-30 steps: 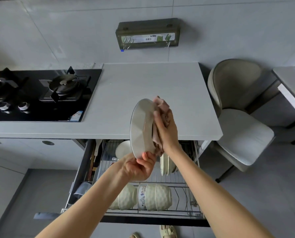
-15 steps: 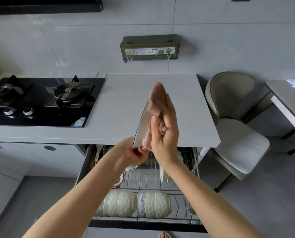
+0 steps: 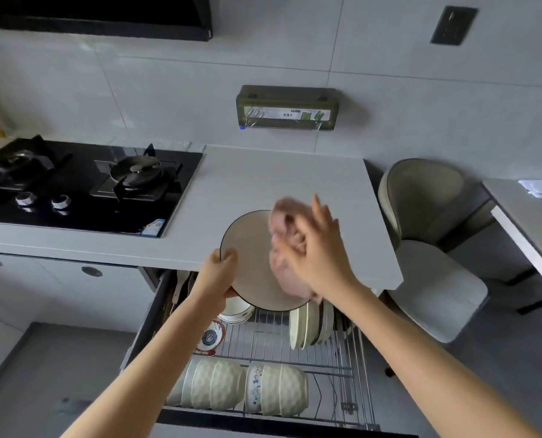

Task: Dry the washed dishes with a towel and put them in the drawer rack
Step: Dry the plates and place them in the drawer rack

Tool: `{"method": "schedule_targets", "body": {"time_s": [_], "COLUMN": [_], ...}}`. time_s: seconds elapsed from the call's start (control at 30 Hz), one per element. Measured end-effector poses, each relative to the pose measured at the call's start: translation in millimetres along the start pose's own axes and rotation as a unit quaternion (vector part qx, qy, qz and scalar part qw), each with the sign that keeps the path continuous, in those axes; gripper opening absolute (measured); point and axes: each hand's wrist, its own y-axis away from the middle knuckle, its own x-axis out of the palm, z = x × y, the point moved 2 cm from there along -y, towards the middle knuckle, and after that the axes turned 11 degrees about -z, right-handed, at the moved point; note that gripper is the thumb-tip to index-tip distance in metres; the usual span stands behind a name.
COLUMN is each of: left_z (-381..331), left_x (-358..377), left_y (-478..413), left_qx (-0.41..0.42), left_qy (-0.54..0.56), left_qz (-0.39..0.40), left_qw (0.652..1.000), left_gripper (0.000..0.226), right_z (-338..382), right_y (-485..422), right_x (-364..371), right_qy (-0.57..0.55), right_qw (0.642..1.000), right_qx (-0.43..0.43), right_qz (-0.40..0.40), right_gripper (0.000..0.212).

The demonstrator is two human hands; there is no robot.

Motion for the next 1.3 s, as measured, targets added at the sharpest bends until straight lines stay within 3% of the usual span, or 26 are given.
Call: {"method": "schedule_targets", "body": {"time_s": [0.07, 0.13, 0.23, 0.33, 0.4, 0.47, 0.5, 0.57, 0.63, 0.7, 0.77, 0.87, 0.9, 0.97, 1.07, 1.1, 1.17, 1.23, 1.3], "left_z": [2, 5, 5, 2, 7, 20, 30, 47, 62, 77, 93, 121, 129, 142, 159, 166, 178, 187, 192], "left_x": [2, 5, 5, -13, -31, -45, -51, -61, -64, -57, -40, -8, 4, 23, 49, 57, 72, 88, 103], "left_y": [3, 5, 4, -11, -21, -30, -34, -40, -42, -38, -33, -25, -22, -18, -16, -17, -20, -23, -28], "left_qx": [0.007, 0.049, 0.076, 0.061, 0.082, 0.084, 0.066, 0.024, -0.006, -0.032, -0.066, -0.132, -0.152, -0.176, -0.199, -0.205, -0.216, -0.207, -0.167], "left_qy": [-0.019, -0.07, -0.078, -0.067, -0.115, -0.126, -0.113, -0.079, -0.059, -0.05, -0.015, 0.01, 0.013, 0.01, 0.001, -0.004, -0.023, -0.072, -0.147], "left_qz": [0.009, -0.009, -0.003, -0.022, -0.056, -0.059, -0.061, -0.077, -0.082, -0.061, -0.017, 0.036, 0.044, 0.061, 0.088, 0.101, 0.132, 0.162, 0.194], "left_qw": [1.0, 0.996, 0.994, 0.996, 0.988, 0.987, 0.99, 0.994, 0.995, 0.996, 0.998, 0.991, 0.987, 0.982, 0.976, 0.974, 0.967, 0.962, 0.956], "left_gripper": [0.031, 0.04, 0.051, 0.056, 0.051, 0.051, 0.053, 0.055, 0.049, 0.045, 0.047, 0.049, 0.048, 0.042, 0.037, 0.037, 0.04, 0.04, 0.04], "right_z": [-17, -19, 10, 25, 9, -18, -32, -52, -60, -67, -66, -84, -94, -108, -128, -133, -149, -166, -181], "right_y": [20, 31, 28, 48, 73, 94, 98, 97, 100, 106, 106, 105, 107, 114, 119, 119, 123, 125, 125], "right_x": [32, 57, 73, 58, 46, 41, 39, 26, 21, 29, 39, 47, 48, 45, 37, 33, 27, 23, 19], "right_qy": [0.163, 0.111, -0.059, -0.133, -0.094, 0.001, 0.018, -0.008, -0.069, -0.196, -0.362, -0.507, -0.522, -0.503, -0.476, -0.47, -0.454, -0.421, -0.359], "right_qw": [0.972, 0.971, 0.979, 0.961, 0.966, 0.972, 0.98, 0.999, 0.971, 0.861, 0.738, 0.647, 0.627, 0.613, 0.627, 0.626, 0.634, 0.668, 0.705], "right_qx": [-0.021, 0.008, -0.017, -0.039, -0.114, -0.204, -0.18, -0.011, 0.194, 0.39, 0.498, 0.532, 0.547, 0.584, 0.6, 0.606, 0.614, 0.605, 0.602], "right_qz": [0.168, 0.213, 0.194, 0.24, 0.213, 0.115, 0.077, 0.038, 0.125, 0.262, 0.277, 0.204, 0.189, 0.171, 0.147, 0.14, 0.121, 0.107, 0.106], "right_gripper": [0.085, 0.082, 0.065, 0.047, 0.041, 0.03, 0.022, 0.013, 0.026, 0.054, 0.074, 0.07, 0.078, 0.09, 0.027, 0.023, 0.036, 0.049, 0.047]}}
